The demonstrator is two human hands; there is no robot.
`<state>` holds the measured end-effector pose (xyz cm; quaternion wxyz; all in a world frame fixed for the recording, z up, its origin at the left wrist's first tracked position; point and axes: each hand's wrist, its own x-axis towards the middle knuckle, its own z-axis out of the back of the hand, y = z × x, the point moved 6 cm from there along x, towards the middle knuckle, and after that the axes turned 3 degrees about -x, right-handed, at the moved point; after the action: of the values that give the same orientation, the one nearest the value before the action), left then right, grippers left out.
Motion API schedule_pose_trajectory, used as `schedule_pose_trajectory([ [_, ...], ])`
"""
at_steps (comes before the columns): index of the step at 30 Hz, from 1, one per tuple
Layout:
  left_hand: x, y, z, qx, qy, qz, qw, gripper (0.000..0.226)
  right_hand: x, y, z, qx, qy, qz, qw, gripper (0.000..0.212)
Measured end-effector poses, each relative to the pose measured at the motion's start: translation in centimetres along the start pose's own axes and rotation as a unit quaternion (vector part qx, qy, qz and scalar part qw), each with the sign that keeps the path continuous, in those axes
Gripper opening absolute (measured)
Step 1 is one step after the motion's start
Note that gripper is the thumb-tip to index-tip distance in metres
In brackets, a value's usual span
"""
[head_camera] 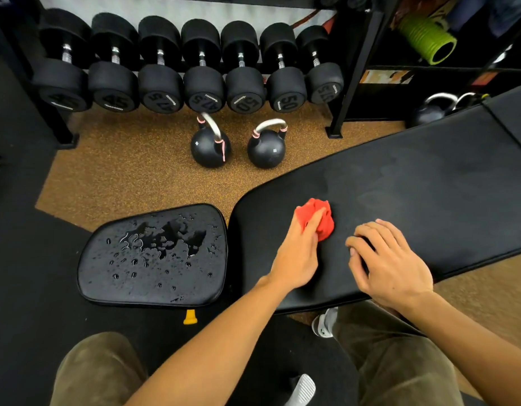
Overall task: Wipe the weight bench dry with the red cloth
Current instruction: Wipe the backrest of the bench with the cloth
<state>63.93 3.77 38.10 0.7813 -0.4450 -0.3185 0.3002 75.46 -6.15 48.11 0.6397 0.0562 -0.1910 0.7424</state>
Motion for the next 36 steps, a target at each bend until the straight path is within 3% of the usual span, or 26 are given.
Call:
schedule_pose_trajectory([
  [3, -2.5, 1.5, 0.8, 0.009, 0.008, -0.006, 1.000, 0.053, 0.1, 0.1, 0.1, 0.005, -0.003, -0.003, 1.000, 0.024],
  [8, 1.0, 3.5, 2.4, -0.019, -0.061, 0.118, 0.991, 0.058, 0.0, 0.1, 0.2, 0.008, -0.021, -0.010, 1.000, 0.026],
  [12, 6.0, 2.3, 2.5, -0.052, -0.091, 0.162, 0.981, 0.060, 0.0, 0.1, 0.5, 0.004, -0.061, -0.003, 0.998, 0.024],
  [17, 6.3, -1.4, -0.1, -0.028, -0.047, 0.069, 0.996, 0.055, -0.3, 0.0, 0.7, 0.017, -0.097, 0.011, 0.995, 0.026],
  [24, 0.2, -5.9, -2.8, -0.036, 0.025, -0.077, 0.996, 0.057, -0.2, 0.0, 1.1, 0.045, -0.109, 0.013, 0.993, 0.033],
  [31, -7.9, -4.0, -3.1, -0.022, 0.053, 0.013, 0.998, 0.057, -0.2, 0.0, 1.3, 0.048, -0.083, 0.001, 0.995, 0.046],
  [36, -10.9, -0.7, -0.8, -0.038, -0.026, 0.090, 0.995, 0.061, 0.0, 0.1, 1.3, 0.039, -0.066, -0.022, 0.997, 0.049],
])
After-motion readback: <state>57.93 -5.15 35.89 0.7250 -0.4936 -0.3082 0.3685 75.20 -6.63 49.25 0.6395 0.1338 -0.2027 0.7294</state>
